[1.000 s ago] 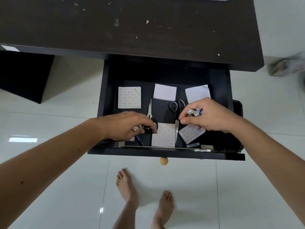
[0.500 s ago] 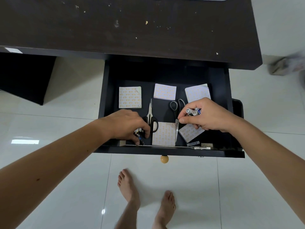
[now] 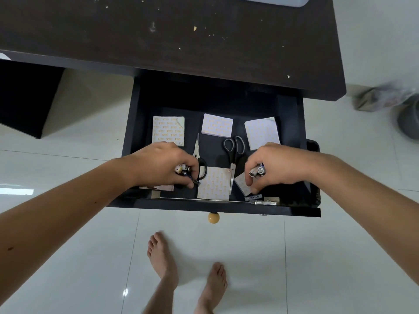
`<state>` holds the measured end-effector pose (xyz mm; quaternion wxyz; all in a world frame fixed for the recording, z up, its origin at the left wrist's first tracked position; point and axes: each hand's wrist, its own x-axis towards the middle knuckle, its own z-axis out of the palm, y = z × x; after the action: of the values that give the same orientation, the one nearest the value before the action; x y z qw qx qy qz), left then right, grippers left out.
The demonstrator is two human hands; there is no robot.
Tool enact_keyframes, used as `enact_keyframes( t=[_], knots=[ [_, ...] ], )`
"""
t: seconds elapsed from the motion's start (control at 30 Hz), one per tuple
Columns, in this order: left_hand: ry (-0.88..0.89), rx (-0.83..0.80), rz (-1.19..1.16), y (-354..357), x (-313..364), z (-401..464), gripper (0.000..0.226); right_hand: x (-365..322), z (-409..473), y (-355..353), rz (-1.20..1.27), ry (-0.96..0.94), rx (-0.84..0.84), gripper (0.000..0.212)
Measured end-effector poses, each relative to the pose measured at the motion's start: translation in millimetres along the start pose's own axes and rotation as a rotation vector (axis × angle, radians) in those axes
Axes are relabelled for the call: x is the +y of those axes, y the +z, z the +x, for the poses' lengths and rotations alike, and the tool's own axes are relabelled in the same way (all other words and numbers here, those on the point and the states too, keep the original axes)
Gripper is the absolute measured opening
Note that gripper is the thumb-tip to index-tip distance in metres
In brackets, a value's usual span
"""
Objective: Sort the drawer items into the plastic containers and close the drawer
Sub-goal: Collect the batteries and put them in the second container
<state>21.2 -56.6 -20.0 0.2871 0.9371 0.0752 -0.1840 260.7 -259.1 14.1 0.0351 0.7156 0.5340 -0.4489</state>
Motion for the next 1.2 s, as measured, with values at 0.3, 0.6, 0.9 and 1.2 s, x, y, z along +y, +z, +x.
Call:
enact_keyframes(
  t=[0.3, 0.6, 0.9, 1.2],
  knots=[
    [-0.077, 0.233, -0.475, 7.1, 11.0, -8.3, 0.025, 3.1, 12.5, 24.1, -0.239, -0.174, -0.107, 0.045],
    [-0.097, 0.266, -0.505, 11.5, 14.5, -8.8, 0.016, -1.3, 14.4, 31.1, -0.311, -0.222, 0.004, 0.027],
    [-0.121, 0.253, -0.512, 11.3, 16.3, -9.1, 0.012, -4.6, 14.7, 33.7, -0.336, -0.232, 0.011, 0.014],
    [-0.134, 0.269, -0.544, 9.0, 16.5, -9.9, 0.01, -5.0, 21.4, 39.4, -0.45, -0.262, 0.015, 0.013]
  ],
)
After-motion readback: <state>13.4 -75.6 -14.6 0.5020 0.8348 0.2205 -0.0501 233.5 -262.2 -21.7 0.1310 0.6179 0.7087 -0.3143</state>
